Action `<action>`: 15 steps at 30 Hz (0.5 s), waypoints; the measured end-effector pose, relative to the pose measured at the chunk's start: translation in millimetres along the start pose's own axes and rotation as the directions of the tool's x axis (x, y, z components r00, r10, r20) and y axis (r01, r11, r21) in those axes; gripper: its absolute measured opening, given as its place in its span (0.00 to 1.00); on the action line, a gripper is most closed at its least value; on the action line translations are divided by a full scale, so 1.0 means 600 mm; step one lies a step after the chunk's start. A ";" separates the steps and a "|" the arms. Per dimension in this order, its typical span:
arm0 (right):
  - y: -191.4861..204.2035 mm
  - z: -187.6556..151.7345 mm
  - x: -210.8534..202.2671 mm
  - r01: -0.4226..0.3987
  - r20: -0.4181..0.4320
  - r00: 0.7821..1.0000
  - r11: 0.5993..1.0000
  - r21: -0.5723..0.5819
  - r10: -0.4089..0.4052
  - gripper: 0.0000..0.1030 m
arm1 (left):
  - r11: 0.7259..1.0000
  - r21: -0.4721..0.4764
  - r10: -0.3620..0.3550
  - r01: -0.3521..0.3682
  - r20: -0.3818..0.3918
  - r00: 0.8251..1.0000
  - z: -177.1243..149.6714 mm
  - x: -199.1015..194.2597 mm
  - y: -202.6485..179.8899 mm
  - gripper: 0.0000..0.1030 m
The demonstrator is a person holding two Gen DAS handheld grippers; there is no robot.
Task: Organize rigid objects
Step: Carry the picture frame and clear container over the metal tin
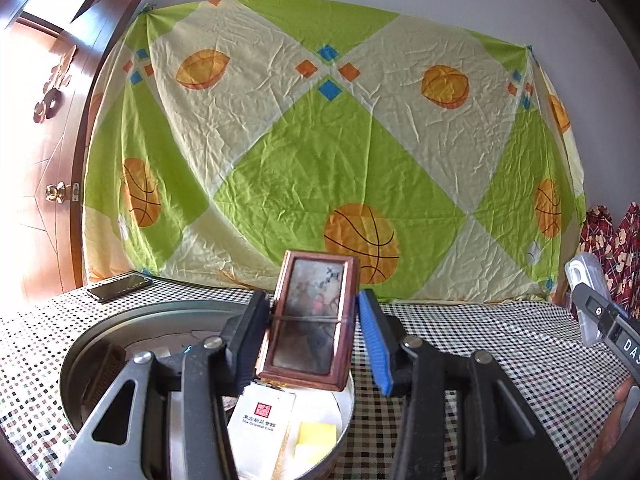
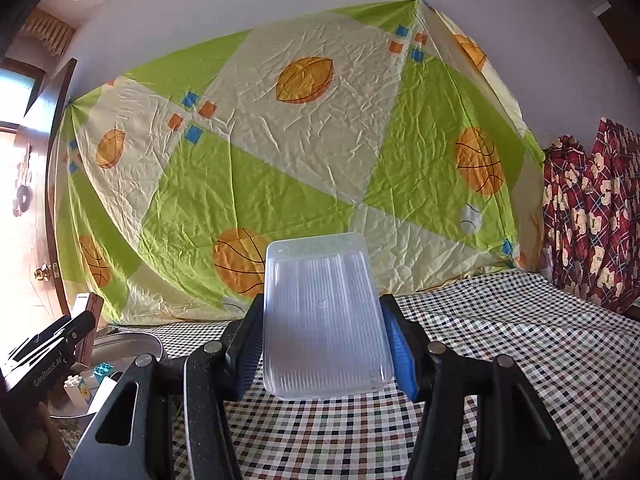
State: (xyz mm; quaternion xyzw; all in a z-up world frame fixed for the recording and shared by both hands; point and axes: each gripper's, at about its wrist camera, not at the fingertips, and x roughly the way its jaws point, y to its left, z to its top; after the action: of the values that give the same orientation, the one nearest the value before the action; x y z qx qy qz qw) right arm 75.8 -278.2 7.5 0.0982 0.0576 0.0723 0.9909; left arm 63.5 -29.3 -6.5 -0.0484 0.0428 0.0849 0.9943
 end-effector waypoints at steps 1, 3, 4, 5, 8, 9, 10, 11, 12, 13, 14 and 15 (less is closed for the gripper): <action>0.001 0.000 0.000 -0.002 0.000 1.000 1.000 0.001 0.002 0.56 | 1.000 -0.002 -0.003 0.003 0.005 1.000 0.000 -0.002 0.000 0.44; 0.004 0.000 -0.001 -0.007 0.004 1.000 1.000 0.001 0.007 0.56 | 1.000 -0.009 -0.004 0.004 0.016 1.000 0.001 -0.006 0.002 0.44; 0.006 0.000 -0.002 -0.008 0.007 1.000 1.000 -0.001 0.008 0.56 | 1.000 -0.012 -0.003 0.004 0.022 1.000 0.002 -0.008 0.003 0.44; 0.007 0.000 -0.003 -0.010 0.010 1.000 1.000 -0.001 0.010 0.56 | 1.000 -0.015 -0.001 0.002 0.028 1.000 0.002 -0.010 0.004 0.44; 0.014 -0.001 -0.002 -0.018 0.011 1.000 1.000 -0.014 0.018 0.56 | 1.000 -0.016 0.001 0.000 0.032 0.999 0.003 -0.012 0.005 0.44; 0.017 -0.001 -0.001 -0.020 0.009 1.000 1.000 -0.019 0.020 0.56 | 1.000 -0.017 0.001 -0.001 0.032 0.999 0.003 -0.013 0.005 0.44; 0.020 -0.001 0.000 -0.023 0.009 1.000 1.000 -0.021 0.023 0.56 | 1.000 -0.017 0.000 0.000 0.030 1.000 0.003 -0.012 0.006 0.44; 0.021 -0.001 0.001 -0.027 0.008 1.000 0.999 -0.021 0.027 0.56 | 1.000 -0.020 -0.001 0.002 0.026 1.000 0.003 -0.012 0.007 0.44; 0.024 -0.001 0.002 -0.030 0.007 1.000 0.999 -0.022 0.030 0.56 | 1.000 -0.024 -0.002 0.003 0.025 1.000 0.003 -0.012 0.010 0.44; 0.027 -0.002 0.003 -0.034 0.007 0.999 0.999 -0.024 0.034 0.56 | 1.000 -0.025 -0.003 0.004 0.020 1.000 0.002 -0.012 0.012 0.44; 0.032 -0.003 0.004 -0.039 0.004 0.999 0.999 -0.029 0.039 0.56 | 1.000 -0.026 -0.003 0.003 0.017 1.000 0.002 -0.011 0.014 0.44; 0.037 -0.004 0.005 -0.045 0.001 0.999 0.998 -0.036 0.046 0.56 | 1.000 -0.029 -0.005 0.005 0.013 1.000 0.001 -0.011 0.016 0.44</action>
State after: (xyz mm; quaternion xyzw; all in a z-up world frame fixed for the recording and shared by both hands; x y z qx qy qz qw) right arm 75.3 -255.8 9.4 0.0817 0.0531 0.0957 0.9906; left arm 55.5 -20.6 -5.9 -0.0625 0.0348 0.0832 0.9940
